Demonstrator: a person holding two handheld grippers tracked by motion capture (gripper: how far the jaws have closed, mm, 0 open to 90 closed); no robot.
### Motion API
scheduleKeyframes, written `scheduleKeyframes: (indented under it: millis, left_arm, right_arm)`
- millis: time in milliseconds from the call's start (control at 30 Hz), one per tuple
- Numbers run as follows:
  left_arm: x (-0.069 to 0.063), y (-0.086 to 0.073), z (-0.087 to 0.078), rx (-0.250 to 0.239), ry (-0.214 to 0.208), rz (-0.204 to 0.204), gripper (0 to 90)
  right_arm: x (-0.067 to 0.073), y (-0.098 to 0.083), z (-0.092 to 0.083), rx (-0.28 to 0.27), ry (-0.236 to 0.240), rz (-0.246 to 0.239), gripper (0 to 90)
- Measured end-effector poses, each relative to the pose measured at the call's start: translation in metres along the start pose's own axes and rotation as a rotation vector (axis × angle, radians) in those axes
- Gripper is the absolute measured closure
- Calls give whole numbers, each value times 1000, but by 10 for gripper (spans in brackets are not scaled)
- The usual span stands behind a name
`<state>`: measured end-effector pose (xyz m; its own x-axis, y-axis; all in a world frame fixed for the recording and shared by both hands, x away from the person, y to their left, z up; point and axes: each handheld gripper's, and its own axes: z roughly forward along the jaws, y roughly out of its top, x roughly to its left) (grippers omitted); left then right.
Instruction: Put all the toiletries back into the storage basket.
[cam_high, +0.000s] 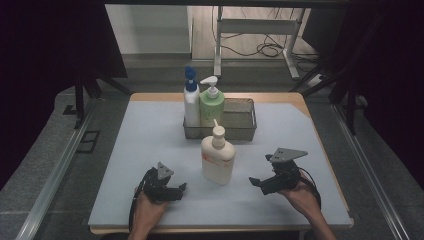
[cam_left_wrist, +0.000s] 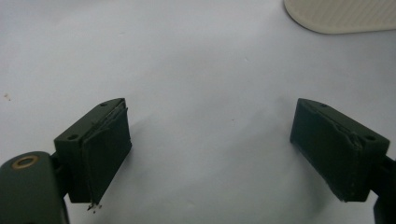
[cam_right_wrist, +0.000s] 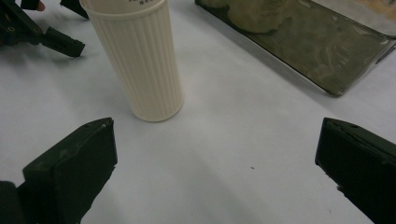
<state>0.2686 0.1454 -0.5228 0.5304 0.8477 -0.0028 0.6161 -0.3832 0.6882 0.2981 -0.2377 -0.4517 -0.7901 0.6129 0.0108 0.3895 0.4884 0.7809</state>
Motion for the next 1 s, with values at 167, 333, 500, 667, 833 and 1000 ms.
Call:
scheduleKeyframes:
  millis: [167,333,500,667,833,1000]
  left_arm:
    - [2,0,1,2,-13,-18,120]
    - [1,-1,1,1,-12,-19,120]
    - [2,-1,1,2,-13,-19,120]
    - [1,-1,1,-1,-13,-23,120]
    - [2,-1,1,0,-13,-21,120]
    - [2,-1,1,1,-13,-22,120]
  right_arm:
    - [3,4,3,-5,13,-1,0]
    - [7,12,5,-15,30,-7,0]
    - [14,21,10,-12,49,-25,0]
    - [20,28,16,-4,65,-46,0]
    - [24,35,20,-11,73,-41,0]
    - [27,41,25,-20,76,-39,18]
